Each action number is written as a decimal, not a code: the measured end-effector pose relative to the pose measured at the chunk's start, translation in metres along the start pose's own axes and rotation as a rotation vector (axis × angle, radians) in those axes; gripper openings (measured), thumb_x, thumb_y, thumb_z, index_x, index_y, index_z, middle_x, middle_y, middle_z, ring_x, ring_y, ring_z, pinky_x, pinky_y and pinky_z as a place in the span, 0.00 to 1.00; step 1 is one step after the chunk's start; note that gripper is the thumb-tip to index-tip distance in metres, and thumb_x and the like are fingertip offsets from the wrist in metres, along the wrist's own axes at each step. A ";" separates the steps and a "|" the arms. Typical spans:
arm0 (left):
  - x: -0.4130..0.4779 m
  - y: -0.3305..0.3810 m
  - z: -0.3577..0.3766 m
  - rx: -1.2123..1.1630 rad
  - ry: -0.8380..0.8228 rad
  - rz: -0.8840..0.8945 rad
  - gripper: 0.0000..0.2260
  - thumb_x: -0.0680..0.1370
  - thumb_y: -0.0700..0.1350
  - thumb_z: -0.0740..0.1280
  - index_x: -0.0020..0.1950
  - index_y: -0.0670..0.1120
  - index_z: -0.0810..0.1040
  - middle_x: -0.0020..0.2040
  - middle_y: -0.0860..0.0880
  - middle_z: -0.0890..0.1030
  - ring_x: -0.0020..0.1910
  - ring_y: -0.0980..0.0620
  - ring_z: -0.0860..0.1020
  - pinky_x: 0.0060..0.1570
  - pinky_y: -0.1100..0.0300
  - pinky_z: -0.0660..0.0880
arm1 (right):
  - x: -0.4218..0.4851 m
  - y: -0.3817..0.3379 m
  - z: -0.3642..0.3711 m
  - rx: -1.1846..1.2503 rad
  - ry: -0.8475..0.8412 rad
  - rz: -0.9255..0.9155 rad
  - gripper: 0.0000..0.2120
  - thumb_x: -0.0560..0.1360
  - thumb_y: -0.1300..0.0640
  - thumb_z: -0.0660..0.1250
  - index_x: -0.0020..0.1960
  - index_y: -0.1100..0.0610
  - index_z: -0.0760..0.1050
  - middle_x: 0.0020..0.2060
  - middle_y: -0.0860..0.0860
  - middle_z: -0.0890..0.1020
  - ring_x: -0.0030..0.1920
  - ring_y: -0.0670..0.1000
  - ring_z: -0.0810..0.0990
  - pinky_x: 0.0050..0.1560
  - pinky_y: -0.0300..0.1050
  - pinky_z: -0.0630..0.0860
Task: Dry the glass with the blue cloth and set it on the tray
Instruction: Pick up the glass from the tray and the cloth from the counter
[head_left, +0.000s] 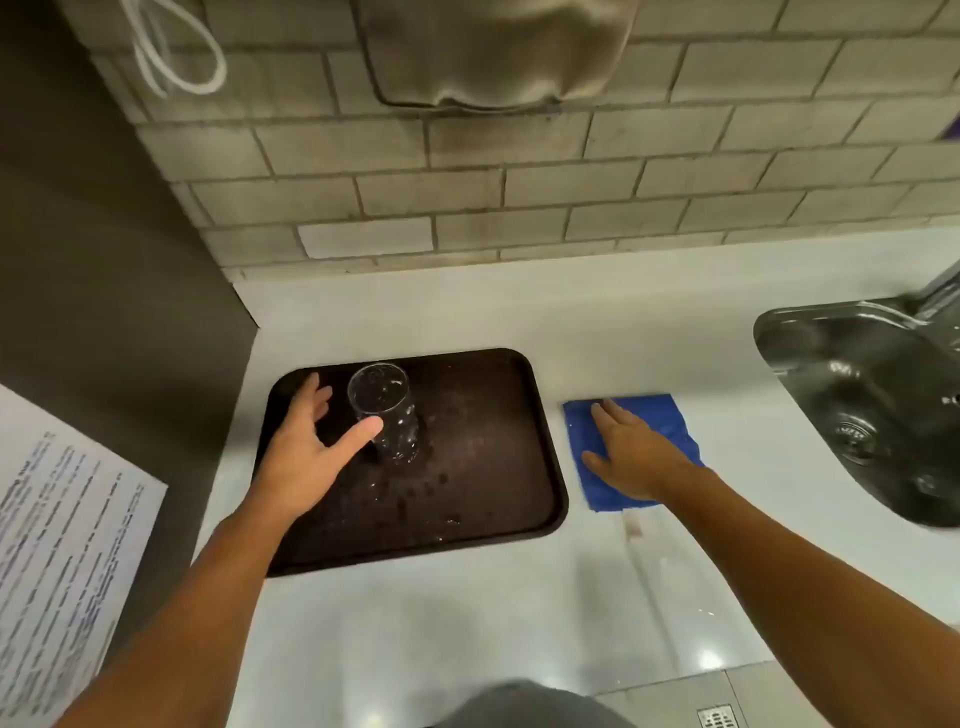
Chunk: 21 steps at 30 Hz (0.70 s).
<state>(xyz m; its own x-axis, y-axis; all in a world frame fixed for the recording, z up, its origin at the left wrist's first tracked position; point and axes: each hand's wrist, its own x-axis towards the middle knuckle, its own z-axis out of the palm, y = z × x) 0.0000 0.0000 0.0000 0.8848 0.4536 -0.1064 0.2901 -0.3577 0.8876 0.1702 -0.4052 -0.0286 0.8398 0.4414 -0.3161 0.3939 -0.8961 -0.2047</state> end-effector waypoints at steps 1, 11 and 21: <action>-0.001 -0.003 0.004 0.004 0.001 -0.020 0.68 0.59 0.82 0.76 0.91 0.55 0.53 0.86 0.53 0.70 0.83 0.54 0.69 0.77 0.52 0.67 | -0.001 0.002 0.007 -0.022 -0.034 0.031 0.39 0.87 0.45 0.63 0.88 0.63 0.50 0.88 0.61 0.54 0.87 0.63 0.55 0.85 0.57 0.58; 0.003 -0.013 0.039 0.089 -0.009 -0.090 0.49 0.64 0.73 0.80 0.82 0.60 0.68 0.72 0.60 0.81 0.73 0.56 0.77 0.70 0.53 0.71 | 0.002 0.006 0.027 -0.119 0.087 0.098 0.20 0.90 0.57 0.58 0.81 0.59 0.68 0.87 0.56 0.61 0.86 0.56 0.61 0.78 0.48 0.70; 0.013 -0.008 0.051 0.044 0.015 -0.076 0.33 0.71 0.62 0.82 0.73 0.61 0.75 0.59 0.65 0.83 0.63 0.54 0.82 0.63 0.56 0.76 | -0.002 -0.018 -0.001 0.500 0.407 0.349 0.14 0.90 0.51 0.56 0.58 0.58 0.76 0.43 0.57 0.81 0.40 0.56 0.78 0.40 0.53 0.76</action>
<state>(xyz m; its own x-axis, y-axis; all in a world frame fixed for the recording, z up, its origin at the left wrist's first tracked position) 0.0277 -0.0329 -0.0318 0.8543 0.4927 -0.1654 0.3720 -0.3576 0.8566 0.1622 -0.3901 -0.0240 0.9958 -0.0059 -0.0914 -0.0584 -0.8095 -0.5841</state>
